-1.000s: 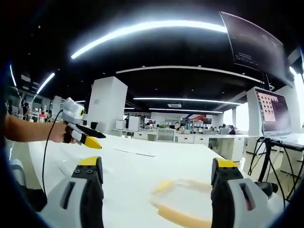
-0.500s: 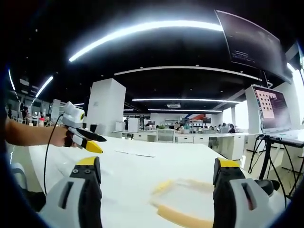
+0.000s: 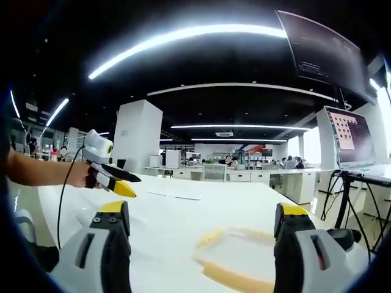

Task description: Snap each plastic latch of the storage box into its locked position after aligning the lid with the box until every specified latch is closed and the lid sits flush.

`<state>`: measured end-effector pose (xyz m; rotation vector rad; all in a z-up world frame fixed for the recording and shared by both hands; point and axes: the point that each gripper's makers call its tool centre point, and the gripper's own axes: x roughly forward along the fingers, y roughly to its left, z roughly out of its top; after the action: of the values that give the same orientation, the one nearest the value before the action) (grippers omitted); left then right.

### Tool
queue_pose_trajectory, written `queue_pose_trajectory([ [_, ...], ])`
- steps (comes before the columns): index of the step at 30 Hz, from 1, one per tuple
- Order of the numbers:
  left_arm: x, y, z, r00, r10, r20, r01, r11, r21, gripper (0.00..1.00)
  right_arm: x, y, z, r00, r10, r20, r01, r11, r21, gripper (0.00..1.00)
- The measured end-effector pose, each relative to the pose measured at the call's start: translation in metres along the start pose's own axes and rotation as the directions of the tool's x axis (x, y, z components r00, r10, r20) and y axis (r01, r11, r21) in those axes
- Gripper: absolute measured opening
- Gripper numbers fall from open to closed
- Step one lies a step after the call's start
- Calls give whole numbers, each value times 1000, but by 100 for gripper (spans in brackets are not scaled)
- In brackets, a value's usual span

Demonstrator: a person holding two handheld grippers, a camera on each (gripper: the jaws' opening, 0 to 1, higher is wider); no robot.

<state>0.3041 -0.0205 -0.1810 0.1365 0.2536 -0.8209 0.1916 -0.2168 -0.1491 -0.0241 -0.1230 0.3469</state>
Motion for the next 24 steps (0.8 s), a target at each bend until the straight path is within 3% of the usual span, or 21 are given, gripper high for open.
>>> queue_pose_trajectory([
  [10, 19, -6, 2, 999, -30, -18, 30, 999, 17, 100, -2, -6, -1, 1000, -6, -2, 6, 1000, 1, 100],
  [24, 29, -10, 11, 998, -53, -40, 56, 995, 81, 100, -1, -12, -6, 1000, -13, -14, 13, 1000, 7, 100],
])
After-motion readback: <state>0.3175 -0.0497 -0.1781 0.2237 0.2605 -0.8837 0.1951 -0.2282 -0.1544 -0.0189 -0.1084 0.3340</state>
